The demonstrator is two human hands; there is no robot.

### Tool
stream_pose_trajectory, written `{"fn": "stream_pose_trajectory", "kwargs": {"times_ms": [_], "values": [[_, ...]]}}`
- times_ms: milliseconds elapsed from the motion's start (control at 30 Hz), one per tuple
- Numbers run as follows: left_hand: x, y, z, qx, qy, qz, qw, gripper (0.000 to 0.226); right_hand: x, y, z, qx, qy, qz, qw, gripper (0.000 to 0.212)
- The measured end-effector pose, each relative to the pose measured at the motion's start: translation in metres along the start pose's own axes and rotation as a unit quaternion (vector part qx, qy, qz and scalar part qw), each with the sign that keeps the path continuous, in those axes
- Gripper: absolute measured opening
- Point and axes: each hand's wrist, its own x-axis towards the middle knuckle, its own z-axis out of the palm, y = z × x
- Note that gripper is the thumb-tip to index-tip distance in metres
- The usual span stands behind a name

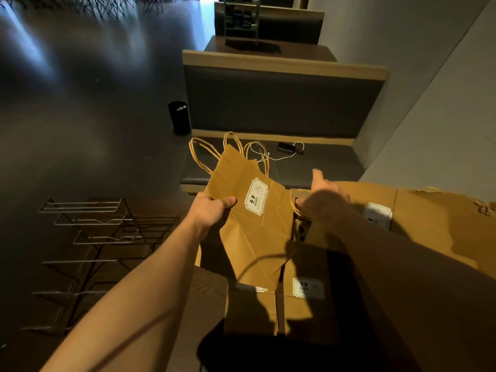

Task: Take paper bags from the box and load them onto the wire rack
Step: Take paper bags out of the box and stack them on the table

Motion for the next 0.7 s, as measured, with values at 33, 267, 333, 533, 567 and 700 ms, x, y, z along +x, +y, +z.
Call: {"fn": "stream_pose_trajectory", "kwargs": {"times_ms": [33,267,333,533,567,700], "values": [[0.0,-0.004,0.008,-0.014,0.006,-0.008,1.0,0.006,-0.003,0.009,0.0,-0.036,-0.018,-0.015,0.999,0.074],[0.007,-0.021,0.061,-0.007,-0.02,-0.049,0.999,0.008,-0.02,0.077,0.018,-0.248,-0.181,-0.053,0.95,0.134],[0.008,-0.021,0.071,0.001,-0.022,-0.051,0.998,0.005,-0.026,0.09,0.017,-0.32,-0.158,-0.055,0.933,0.108],[0.011,-0.018,0.081,0.001,-0.007,-0.061,0.998,0.01,-0.027,0.096,-0.01,-0.349,0.001,-0.088,0.933,0.036],[0.012,-0.019,0.08,-0.005,-0.001,-0.064,0.998,0.011,-0.025,0.092,-0.017,-0.279,0.016,-0.089,0.956,0.031],[0.012,-0.024,0.077,-0.036,0.03,-0.067,0.997,0.019,-0.023,0.06,-0.04,-0.172,0.077,-0.088,0.978,0.016]]}}
